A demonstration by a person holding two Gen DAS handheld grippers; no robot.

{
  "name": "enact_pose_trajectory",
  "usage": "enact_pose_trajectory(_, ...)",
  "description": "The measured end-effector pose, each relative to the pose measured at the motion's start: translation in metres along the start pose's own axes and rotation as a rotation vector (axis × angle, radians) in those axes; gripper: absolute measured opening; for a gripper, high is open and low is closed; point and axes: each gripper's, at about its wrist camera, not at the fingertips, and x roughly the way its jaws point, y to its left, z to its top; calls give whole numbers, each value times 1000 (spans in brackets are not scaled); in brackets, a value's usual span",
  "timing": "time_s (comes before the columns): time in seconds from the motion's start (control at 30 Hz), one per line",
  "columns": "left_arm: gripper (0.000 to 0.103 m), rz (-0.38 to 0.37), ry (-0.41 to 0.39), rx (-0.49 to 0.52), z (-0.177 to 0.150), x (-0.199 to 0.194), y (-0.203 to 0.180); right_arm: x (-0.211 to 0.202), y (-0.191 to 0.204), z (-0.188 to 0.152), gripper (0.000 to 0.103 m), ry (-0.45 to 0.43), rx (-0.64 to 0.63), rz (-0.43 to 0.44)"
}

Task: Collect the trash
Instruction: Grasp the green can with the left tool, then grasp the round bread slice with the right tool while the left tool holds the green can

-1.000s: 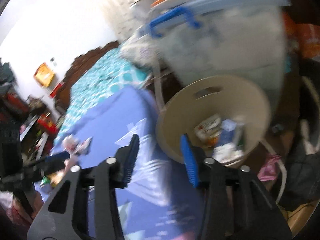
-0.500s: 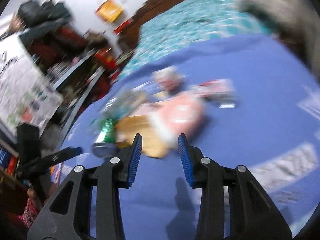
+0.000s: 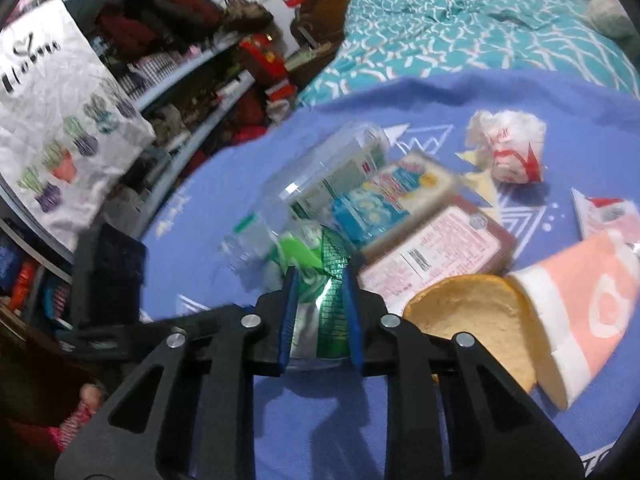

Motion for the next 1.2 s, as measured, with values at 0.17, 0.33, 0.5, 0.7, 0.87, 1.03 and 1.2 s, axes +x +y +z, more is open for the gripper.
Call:
enact_pose_trajectory(0.17, 74, -33, 5, 4, 5, 12, -5, 3, -9, -10, 23, -10, 15, 5)
enact_pose_trajectory(0.33, 28, -83, 43, -27, 9, 31, -10, 5, -9, -12, 23, 1, 23, 15)
enact_pose_trajectory(0.5, 14, -93, 7, 13, 0, 15, -17, -20, -7, -28, 24, -53, 27, 23)
enact_pose_trajectory(0.7, 14, -121, -19, 12, -28, -17, -8, -63, -14, -55, 25, -145, 30, -78)
enact_pose_trajectory(0.87, 14, -97, -30, 60, -56, -40, -2, -80, -21, -67, 25, -168, 23, -175)
enact_pose_trajectory(1.03, 13, -86, -78, 98, -75, -59, 3, -75, -22, -74, 25, -146, 22, -237)
enact_pose_trajectory(1.2, 13, -99, -107, 94, -79, -67, 13, -67, -13, -76, 25, -125, -19, -291)
